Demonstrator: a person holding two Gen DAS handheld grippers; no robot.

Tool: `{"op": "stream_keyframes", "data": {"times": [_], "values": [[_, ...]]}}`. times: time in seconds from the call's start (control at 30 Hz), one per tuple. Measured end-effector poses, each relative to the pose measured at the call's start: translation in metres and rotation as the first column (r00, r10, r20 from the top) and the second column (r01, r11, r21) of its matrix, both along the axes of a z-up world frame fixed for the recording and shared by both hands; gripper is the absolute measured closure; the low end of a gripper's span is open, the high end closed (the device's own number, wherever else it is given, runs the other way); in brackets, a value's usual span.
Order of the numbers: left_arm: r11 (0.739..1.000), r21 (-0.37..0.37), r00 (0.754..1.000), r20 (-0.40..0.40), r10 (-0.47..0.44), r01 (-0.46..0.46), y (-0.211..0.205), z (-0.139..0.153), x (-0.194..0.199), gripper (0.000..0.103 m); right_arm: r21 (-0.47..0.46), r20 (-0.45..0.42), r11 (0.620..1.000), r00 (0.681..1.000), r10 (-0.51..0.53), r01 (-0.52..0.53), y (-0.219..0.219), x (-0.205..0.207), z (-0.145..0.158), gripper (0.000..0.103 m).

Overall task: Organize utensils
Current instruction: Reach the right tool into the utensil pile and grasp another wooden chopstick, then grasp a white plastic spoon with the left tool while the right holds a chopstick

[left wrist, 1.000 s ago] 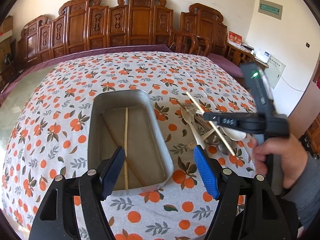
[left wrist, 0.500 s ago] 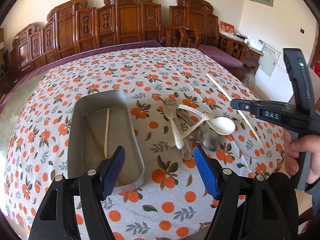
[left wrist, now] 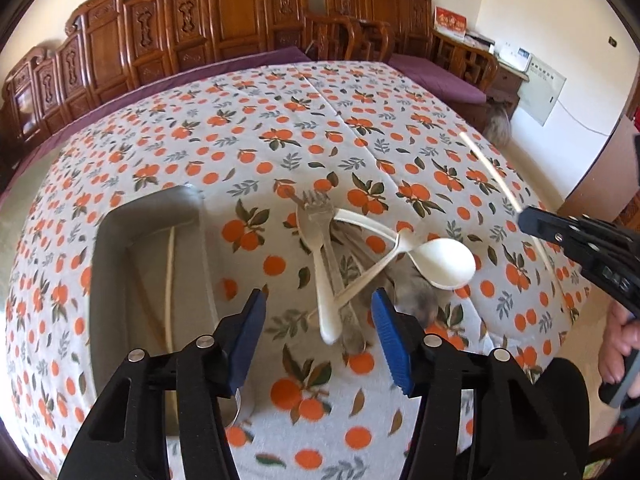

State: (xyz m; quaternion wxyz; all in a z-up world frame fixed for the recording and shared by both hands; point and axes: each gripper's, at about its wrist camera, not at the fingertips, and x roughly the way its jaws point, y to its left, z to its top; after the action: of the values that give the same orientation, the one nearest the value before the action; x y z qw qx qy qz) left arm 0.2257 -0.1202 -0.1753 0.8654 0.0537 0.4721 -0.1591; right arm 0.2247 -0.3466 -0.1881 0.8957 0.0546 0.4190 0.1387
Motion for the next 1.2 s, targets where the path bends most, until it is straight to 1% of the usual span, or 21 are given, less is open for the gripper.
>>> {"op": "stream_keyframes", "data": {"times": [0.13,0.23,0.27,0.33,0.4,0.53,0.6,0.63,0.67,0.7,0.8,1.07,1.2], "values": [[0.999,0.037,0.999,-0.047,-0.003,0.004,-0.014,-0.012,0.026,0.061,0.024,-0.006,1.0,1.0,-0.017,0.017,-0.01,0.003,-0.001,0.097],[0.998,0.07,0.997,-0.08,-0.004,0.01,-0.023,-0.024,0.043,0.064,0.035,-0.008,0.999,1.0,-0.024,0.024,-0.014,0.003,-0.001,0.097],[0.997,0.075,0.995,-0.103,-0.006,0.014,-0.025,-0.029,0.048,0.069,0.036,-0.008,0.999,1.0,-0.025,0.025,-0.014,0.003,-0.001,0.097],[0.996,0.089,0.99,-0.139,-0.004,0.017,-0.027,-0.038,0.056,0.076,0.04,-0.007,0.999,1.0,-0.023,0.024,-0.014,0.003,0.0,0.097],[0.994,0.106,0.986,-0.166,0.002,0.016,-0.029,-0.046,0.063,0.077,0.045,-0.008,0.999,1.0,-0.021,0.021,-0.013,0.003,0.0,0.097],[0.991,0.131,0.98,-0.196,0.02,0.006,-0.028,-0.056,0.071,0.077,0.05,-0.012,0.999,1.0,-0.019,0.019,-0.013,0.003,0.0,0.097],[0.992,0.127,0.976,-0.214,0.027,0.0,-0.026,-0.061,0.077,0.081,0.051,-0.014,0.999,1.0,-0.016,0.017,-0.012,0.003,-0.001,0.097],[0.993,0.115,0.973,-0.227,0.029,-0.003,-0.024,-0.062,0.079,0.086,0.049,-0.016,0.999,1.0,-0.015,0.016,-0.012,0.003,-0.002,0.097],[0.995,0.099,0.971,-0.239,0.027,-0.004,-0.022,-0.062,0.079,0.094,0.05,-0.016,0.999,1.0,-0.013,0.014,-0.011,0.003,-0.002,0.097],[0.996,0.087,0.968,-0.251,0.026,-0.005,-0.021,-0.062,0.08,0.096,0.049,-0.017,0.999,1.0,-0.012,0.013,-0.01,0.003,-0.002,0.097],[0.997,0.079,0.966,-0.258,0.025,-0.004,-0.018,-0.058,0.08,0.096,0.06,-0.023,0.998,1.0,-0.006,0.007,-0.009,0.003,-0.003,0.097],[0.992,0.123,0.975,-0.223,0.007,0.021,-0.006,-0.031,0.066,0.096,0.048,-0.02,0.999,1.0,0.007,-0.006,-0.003,0.002,-0.004,0.097],[0.992,0.123,0.978,-0.209,0.006,0.02,0.006,-0.02,0.055,0.096,0.041,-0.017,0.999,1.0,0.017,-0.016,0.001,0.001,-0.003,0.097]]}}
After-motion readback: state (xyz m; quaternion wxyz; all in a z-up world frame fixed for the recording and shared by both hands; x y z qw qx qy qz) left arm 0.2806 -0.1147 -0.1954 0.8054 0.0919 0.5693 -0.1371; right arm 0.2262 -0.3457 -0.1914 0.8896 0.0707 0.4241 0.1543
